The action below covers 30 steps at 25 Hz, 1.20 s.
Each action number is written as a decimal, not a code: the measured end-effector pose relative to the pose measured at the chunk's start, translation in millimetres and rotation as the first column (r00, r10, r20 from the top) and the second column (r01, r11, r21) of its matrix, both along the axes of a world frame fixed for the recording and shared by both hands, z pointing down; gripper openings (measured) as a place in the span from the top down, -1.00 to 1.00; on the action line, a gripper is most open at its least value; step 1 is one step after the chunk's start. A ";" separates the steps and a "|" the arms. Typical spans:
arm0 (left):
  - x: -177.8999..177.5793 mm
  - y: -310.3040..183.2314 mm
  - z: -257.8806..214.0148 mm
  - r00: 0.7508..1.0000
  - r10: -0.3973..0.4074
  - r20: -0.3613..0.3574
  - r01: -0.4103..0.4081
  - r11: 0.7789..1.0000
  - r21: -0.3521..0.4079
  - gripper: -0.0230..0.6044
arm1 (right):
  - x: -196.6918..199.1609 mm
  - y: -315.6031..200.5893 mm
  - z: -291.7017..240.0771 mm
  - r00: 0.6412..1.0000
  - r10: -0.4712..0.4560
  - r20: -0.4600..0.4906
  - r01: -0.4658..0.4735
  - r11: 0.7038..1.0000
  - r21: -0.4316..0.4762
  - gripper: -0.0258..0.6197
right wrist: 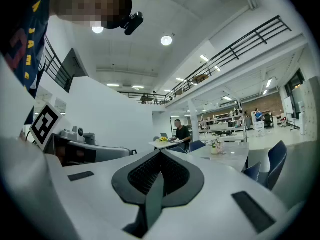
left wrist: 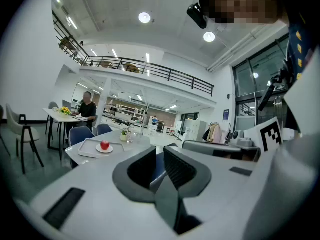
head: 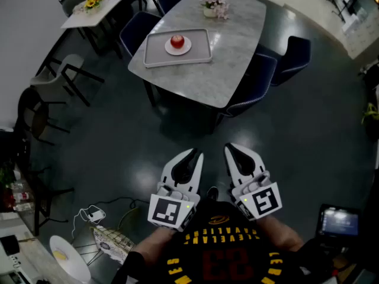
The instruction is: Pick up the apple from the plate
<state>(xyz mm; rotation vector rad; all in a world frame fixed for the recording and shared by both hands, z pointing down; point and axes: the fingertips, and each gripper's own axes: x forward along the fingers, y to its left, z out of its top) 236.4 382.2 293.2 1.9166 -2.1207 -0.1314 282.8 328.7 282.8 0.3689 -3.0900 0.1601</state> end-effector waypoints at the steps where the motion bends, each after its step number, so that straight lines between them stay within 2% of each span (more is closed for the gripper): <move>1: -6.2 -4.8 0.6 1.000 0.002 -0.001 -0.002 1.000 -0.004 0.76 | -6.0 -4.2 0.9 1.000 0.003 -0.002 -0.003 1.000 0.001 0.90; 5: -34.4 -25.1 1.9 1.000 0.019 -0.009 -0.019 1.000 -0.014 0.76 | -34.4 -22.4 3.1 1.000 0.014 -0.007 -0.014 1.000 -0.004 0.90; 10: -80.2 -46.5 1.2 0.999 0.044 -0.012 -0.044 0.999 -0.008 0.76 | -76.2 -43.7 2.1 0.998 0.061 0.029 -0.059 0.997 -0.050 0.90; 21: -177.0 -53.8 0.6 0.996 0.091 -0.026 -0.091 0.996 0.005 0.76 | -159.8 -65.0 8.7 0.986 0.155 -0.055 -0.157 0.987 -0.038 0.90; 24: -199.9 -52.8 -3.9 0.997 0.064 -0.047 -0.065 0.998 -0.015 0.76 | -177.2 -66.6 8.9 0.986 0.155 -0.069 -0.158 0.987 -0.042 0.90; 30: -222.0 -53.2 4.9 0.995 0.069 -0.072 -0.071 0.997 -0.033 0.76 | -212.2 -64.2 14.7 0.992 0.097 -0.080 -0.100 0.994 -0.032 0.90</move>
